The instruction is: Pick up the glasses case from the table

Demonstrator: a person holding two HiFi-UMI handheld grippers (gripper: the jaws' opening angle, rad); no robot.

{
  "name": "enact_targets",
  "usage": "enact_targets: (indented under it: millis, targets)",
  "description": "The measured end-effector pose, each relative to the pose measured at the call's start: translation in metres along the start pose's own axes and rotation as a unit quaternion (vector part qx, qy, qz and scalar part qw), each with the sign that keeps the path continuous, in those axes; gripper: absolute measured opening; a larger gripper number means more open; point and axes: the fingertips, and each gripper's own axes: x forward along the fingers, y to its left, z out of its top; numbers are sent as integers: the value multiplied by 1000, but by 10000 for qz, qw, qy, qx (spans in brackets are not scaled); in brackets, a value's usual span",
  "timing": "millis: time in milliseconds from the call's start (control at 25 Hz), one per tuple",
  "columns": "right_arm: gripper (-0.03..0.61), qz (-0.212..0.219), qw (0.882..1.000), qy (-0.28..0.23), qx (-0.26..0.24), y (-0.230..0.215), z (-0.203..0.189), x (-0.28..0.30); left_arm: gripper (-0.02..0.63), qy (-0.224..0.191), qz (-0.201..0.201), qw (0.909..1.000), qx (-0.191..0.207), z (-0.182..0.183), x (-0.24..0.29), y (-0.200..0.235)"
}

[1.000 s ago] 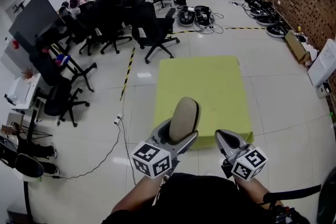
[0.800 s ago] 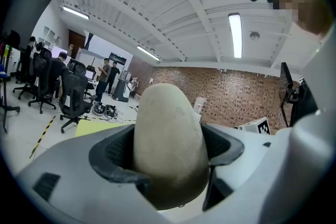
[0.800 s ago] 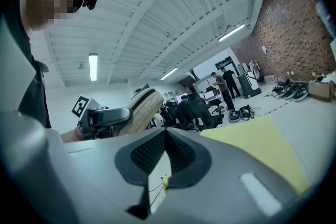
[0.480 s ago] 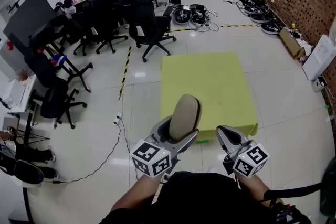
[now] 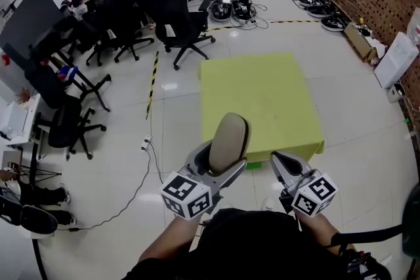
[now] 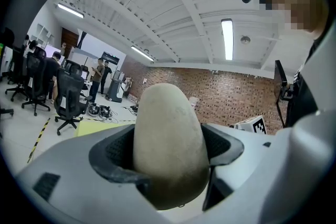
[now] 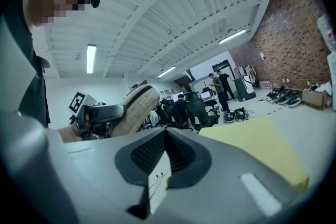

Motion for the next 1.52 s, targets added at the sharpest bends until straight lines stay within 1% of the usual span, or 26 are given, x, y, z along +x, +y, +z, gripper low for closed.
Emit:
enact_targets:
  millis: [400, 720, 1120, 1520]
  targets:
    - [0, -47, 10000, 21, -24, 3, -3, -9, 390, -56, -40, 10000, 23, 0, -1, -9]
    - [0, 32, 10000, 28, -65, 4, 0, -8, 390, -83, 32, 9999, 142, 2, -1, -11]
    - [0, 63, 9999, 32, -123, 0, 2, -10, 390, -126, 24, 9998, 147, 3, 6, -15]
    - [0, -3, 9993, 203, -311, -6, -2, -13, 388, -167, 28, 9998, 113, 1, 12, -17]
